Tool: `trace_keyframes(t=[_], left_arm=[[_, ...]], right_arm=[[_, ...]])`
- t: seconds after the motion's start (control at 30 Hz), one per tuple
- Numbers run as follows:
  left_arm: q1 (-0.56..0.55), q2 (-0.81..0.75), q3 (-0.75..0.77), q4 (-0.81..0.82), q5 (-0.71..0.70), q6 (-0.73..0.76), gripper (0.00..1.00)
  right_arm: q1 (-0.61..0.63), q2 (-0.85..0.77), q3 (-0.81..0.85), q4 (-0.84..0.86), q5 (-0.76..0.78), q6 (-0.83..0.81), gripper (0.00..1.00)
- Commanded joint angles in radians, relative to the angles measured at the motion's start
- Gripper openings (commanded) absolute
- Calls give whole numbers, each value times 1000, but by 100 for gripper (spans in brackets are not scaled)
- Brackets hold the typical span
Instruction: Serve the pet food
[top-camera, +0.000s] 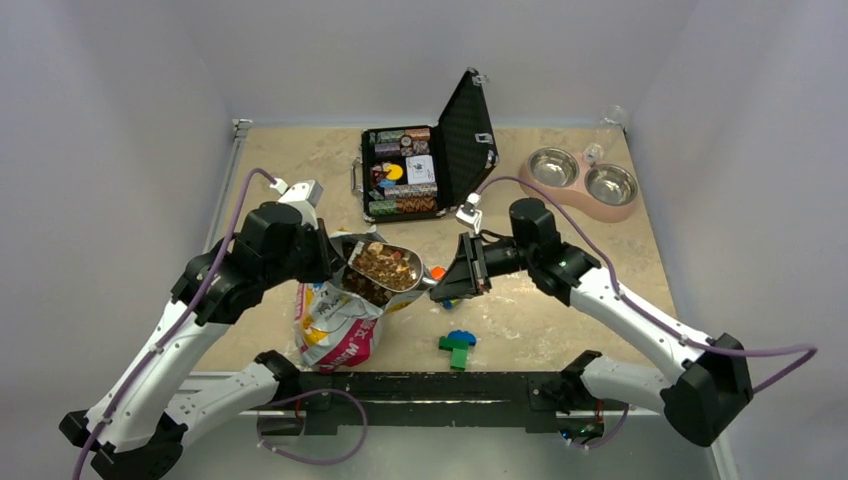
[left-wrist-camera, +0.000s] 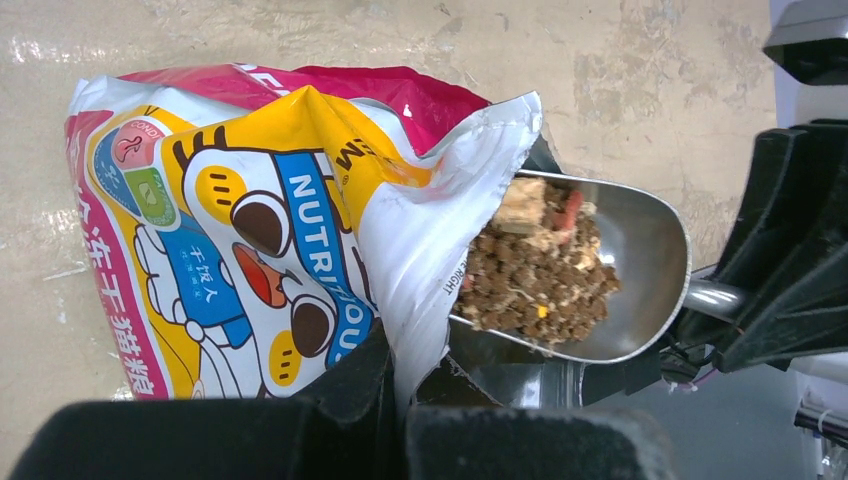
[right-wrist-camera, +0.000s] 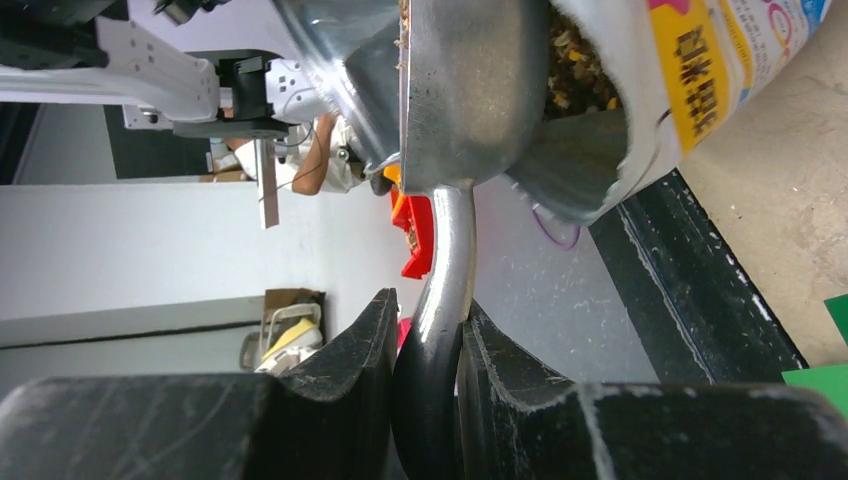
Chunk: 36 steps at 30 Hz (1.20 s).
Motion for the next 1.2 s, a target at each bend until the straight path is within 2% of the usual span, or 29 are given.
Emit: trace_keyframes(t=[0.0, 0.27, 0.5, 0.63, 0.77, 0.9, 1.17], left_arm=[[-7, -9, 55, 56, 5, -60, 0], [-6, 68, 85, 72, -26, -132, 0], [-7, 141, 170, -95, -168, -211, 0], [-6, 126, 165, -113, -189, -213, 0], [-7, 97, 148, -105, -182, -210, 0], [-7, 76, 147, -111, -160, -203, 0], [-8, 11, 132, -119, -144, -183, 0]], right_arm=[[-15, -109, -18, 15, 45, -1, 0], [-23, -278, -101, -39, 79, 53, 0], [-56, -451, -125, -134, 136, 118, 0], [-111, -499, -102, -193, 155, 154, 0], [-206, -519, -54, -278, 173, 159, 0], [-351, -536, -57, -301, 164, 164, 0], [-626, -520, -141, -194, 104, 101, 0]])
